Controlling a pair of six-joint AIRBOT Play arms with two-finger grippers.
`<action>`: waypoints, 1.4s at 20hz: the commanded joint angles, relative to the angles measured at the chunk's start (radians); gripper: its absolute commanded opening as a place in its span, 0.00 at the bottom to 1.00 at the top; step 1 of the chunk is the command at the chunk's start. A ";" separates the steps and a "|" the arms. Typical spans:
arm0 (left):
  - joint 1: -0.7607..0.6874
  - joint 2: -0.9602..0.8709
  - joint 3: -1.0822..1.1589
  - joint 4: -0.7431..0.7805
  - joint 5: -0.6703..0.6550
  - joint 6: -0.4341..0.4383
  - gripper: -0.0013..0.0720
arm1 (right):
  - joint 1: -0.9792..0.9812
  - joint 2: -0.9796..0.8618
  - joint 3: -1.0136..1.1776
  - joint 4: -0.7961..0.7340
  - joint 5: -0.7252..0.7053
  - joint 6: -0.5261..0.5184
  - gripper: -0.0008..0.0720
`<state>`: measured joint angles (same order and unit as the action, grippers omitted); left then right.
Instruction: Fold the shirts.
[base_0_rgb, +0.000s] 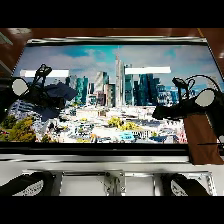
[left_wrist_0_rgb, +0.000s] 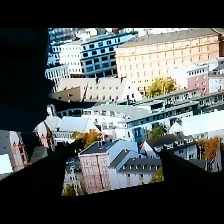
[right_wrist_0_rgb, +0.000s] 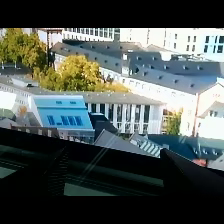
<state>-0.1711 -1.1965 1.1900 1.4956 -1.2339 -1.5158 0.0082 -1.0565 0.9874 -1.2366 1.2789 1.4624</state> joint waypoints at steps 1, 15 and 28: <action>0.000 0.000 0.000 0.000 0.000 0.000 0.98 | 0.001 0.001 0.000 0.000 0.000 0.000 0.96; 0.000 0.000 0.000 0.000 0.000 0.000 0.98 | 0.001 0.001 0.000 0.013 -0.011 0.002 0.96; 0.001 -0.017 0.000 -0.062 0.069 -0.009 0.94 | 0.001 0.001 0.000 0.049 -0.087 -0.001 0.96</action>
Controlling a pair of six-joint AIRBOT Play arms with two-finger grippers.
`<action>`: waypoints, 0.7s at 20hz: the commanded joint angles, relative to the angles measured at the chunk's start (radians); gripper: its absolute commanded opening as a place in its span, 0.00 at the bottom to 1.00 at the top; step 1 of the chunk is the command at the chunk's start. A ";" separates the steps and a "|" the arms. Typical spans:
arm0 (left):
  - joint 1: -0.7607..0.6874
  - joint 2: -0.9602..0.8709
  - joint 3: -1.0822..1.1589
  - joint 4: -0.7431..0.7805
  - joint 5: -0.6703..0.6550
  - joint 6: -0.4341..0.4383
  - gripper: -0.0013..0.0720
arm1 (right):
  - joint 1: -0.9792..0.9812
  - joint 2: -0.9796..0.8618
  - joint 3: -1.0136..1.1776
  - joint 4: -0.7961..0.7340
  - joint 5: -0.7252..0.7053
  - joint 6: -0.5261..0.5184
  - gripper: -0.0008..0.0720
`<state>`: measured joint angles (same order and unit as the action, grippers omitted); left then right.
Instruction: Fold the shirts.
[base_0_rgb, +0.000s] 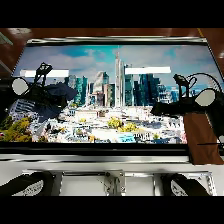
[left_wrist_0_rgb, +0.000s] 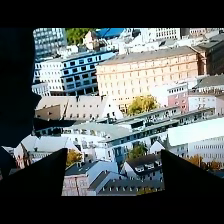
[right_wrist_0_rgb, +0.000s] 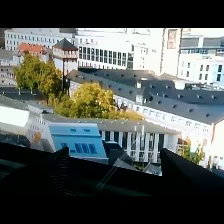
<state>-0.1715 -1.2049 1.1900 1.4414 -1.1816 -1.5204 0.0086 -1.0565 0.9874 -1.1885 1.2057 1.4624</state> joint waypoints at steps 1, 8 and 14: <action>0.009 -0.018 0.000 0.031 0.024 -0.031 0.91 | 0.001 0.001 0.000 0.001 -0.021 -0.001 0.96; 0.362 -0.249 0.093 0.047 0.023 -0.176 0.99 | 0.001 -0.010 -0.001 -0.015 -0.081 -0.001 0.96; 0.427 -0.458 0.095 -0.219 0.196 -0.116 0.99 | 0.001 -0.067 -0.001 -0.025 -0.086 -0.001 0.96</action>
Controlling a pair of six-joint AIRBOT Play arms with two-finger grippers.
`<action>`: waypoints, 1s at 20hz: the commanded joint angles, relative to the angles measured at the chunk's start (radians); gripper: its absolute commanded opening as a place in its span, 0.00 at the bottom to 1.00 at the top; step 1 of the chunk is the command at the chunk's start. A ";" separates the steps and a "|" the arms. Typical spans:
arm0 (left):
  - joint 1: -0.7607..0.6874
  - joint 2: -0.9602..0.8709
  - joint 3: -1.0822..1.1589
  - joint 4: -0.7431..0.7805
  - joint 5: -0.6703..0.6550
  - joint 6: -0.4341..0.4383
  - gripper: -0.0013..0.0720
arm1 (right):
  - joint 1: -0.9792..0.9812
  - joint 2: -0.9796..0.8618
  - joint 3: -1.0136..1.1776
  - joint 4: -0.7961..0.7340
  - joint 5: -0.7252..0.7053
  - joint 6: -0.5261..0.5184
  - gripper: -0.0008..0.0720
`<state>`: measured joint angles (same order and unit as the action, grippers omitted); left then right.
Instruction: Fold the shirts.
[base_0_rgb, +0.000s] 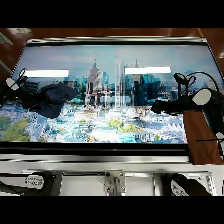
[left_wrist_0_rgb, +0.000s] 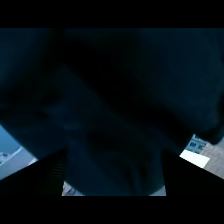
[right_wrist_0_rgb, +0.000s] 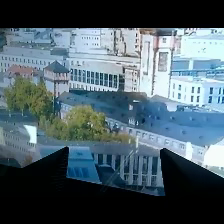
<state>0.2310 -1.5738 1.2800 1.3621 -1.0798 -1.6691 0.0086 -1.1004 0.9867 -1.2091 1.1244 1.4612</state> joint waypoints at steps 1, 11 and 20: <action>0.017 -0.115 0.005 -0.189 0.124 0.045 0.99 | 0.001 -0.029 0.000 -0.005 -0.008 0.000 0.96; -0.092 0.110 0.178 -0.253 -0.084 0.301 0.06 | 0.000 -0.031 0.043 -0.012 0.007 -0.023 0.96; -0.617 0.499 0.215 -0.307 -0.088 0.216 0.06 | 0.000 0.159 0.330 -0.013 0.169 -0.005 0.96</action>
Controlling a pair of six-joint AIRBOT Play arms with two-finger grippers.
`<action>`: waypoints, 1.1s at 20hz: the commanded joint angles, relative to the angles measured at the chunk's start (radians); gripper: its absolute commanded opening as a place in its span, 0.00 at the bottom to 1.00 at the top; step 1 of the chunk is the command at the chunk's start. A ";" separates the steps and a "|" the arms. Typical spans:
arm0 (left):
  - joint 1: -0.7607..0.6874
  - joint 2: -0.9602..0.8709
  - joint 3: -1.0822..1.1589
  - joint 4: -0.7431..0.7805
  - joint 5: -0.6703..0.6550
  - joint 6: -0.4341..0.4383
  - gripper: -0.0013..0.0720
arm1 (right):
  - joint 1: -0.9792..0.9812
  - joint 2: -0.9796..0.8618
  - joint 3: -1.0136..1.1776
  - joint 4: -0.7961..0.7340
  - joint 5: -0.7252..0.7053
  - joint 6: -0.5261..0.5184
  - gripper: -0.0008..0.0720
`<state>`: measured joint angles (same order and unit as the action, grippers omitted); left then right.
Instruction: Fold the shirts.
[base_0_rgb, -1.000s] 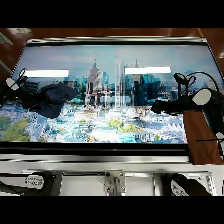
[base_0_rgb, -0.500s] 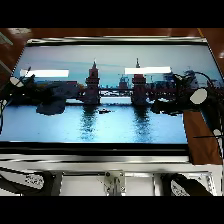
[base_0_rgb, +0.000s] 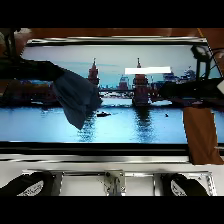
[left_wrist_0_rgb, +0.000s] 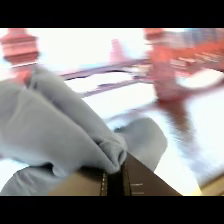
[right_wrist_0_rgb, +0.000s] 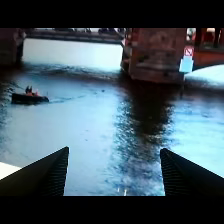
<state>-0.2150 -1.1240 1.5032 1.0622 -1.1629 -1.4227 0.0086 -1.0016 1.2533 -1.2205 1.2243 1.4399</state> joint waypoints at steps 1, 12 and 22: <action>-0.231 0.034 -0.034 -0.008 0.015 -0.042 0.06 | 0.000 0.076 0.064 -0.009 0.117 0.021 0.96; -0.484 -0.367 -0.204 0.004 0.001 -0.120 0.98 | 0.000 0.080 -0.240 -0.093 0.097 0.067 0.96; 0.052 -0.125 -0.510 -0.031 -0.217 -0.062 0.98 | -0.234 -0.105 -0.257 0.211 0.169 -0.113 0.96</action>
<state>-0.2489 -1.3067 1.1442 1.0763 -1.3632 -1.5097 -0.1551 -1.0302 1.0012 -1.1809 1.3380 1.4162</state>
